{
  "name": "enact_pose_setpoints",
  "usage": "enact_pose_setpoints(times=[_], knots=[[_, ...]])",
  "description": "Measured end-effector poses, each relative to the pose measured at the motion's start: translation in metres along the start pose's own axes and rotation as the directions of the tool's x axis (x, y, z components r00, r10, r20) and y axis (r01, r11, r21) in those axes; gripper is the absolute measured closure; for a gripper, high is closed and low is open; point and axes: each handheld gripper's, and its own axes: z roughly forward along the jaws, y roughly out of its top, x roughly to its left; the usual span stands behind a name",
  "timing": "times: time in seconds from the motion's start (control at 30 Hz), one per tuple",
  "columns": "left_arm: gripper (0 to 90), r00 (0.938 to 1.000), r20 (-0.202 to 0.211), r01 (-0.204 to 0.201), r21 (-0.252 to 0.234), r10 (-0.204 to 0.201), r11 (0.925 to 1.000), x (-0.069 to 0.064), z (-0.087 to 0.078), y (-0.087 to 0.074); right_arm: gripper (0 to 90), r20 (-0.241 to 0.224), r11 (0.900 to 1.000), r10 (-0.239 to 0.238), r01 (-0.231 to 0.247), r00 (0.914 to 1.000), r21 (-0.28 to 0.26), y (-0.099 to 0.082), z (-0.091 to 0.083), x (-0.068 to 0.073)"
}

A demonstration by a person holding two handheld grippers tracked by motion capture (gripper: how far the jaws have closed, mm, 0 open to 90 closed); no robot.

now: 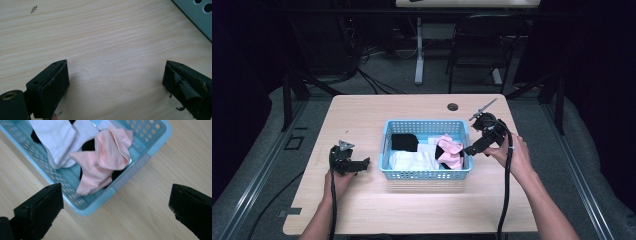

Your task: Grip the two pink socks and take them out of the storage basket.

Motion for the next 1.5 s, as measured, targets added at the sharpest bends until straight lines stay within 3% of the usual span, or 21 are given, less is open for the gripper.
enact_pose_setpoints(times=[0.17, 0.4, 0.47, 0.6, 0.77, 1.07, 1.13, 1.43, 1.5], knots=[[6.8, 1.0000, 0.000, 0.000, 0.000, 0.000, 1.0000, 0.000, 0.000, 0.000, 0.0, -0.020, 0.9989, -0.039, 0.040, 0.9990, 0.023, 0.021, 0.012, 0.007], [6.8, 1.0000, 0.001, 0.001, -0.001, -0.001, 1.0000, 0.000, 0.000, 0.000, 0.0, -0.069, 0.9978, -0.049, 0.052, 0.9964, 0.042, 0.047, 0.040, 0.010], [6.8, 1.0000, 0.003, -0.002, 0.002, 0.002, 1.0000, 0.000, 0.000, 0.000, 0.0, -0.073, 0.9946, -0.057, 0.063, 0.9957, 0.083, 0.056, 0.057, 0.010], [6.9, 1.0000, 0.003, -0.002, 0.002, 0.002, 1.0000, 0.000, 0.000, 0.000, 0.0, -0.095, 0.9943, -0.044, 0.053, 0.9945, 0.093, 0.062, 0.072, 0.011], [6.8, 1.0000, 0.003, -0.003, 0.002, 0.003, 1.0000, 0.000, 0.000, 0.000, 0.0, -0.094, 0.9848, -0.054, 0.069, 0.9941, 0.159, 0.072, 0.092, 0.012], [6.9, 1.0000, 0.005, -0.005, 0.001, 0.005, 1.0000, 0.000, 0.000, 0.000, 17.0, -0.078, 0.9756, -0.016, 0.033, 0.9969, 0.217, 0.077, 0.120, 0.006], [6.8, 1.0000, 0.005, -0.005, 0.001, 0.005, 1.0000, 0.000, 0.000, 0.000, 21.0, -0.070, 0.9709, -0.017, 0.033, 0.9974, 0.237, 0.078, 0.123, 0.004], [6.9, 1.0000, 0.006, -0.006, 0.001, 0.005, 1.0000, 0.000, 0.000, 0.000, 37.7, -0.053, 0.9711, 0.027, -0.014, 0.9982, 0.238, 0.075, 0.130, -0.003], [6.9, 1.0000, 0.006, -0.005, 0.001, 0.005, 1.0000, 0.000, 0.000, 0.000, 40.2, -0.051, 0.9667, 0.021, -0.007, 0.9985, 0.256, 0.075, 0.130, -0.005]])
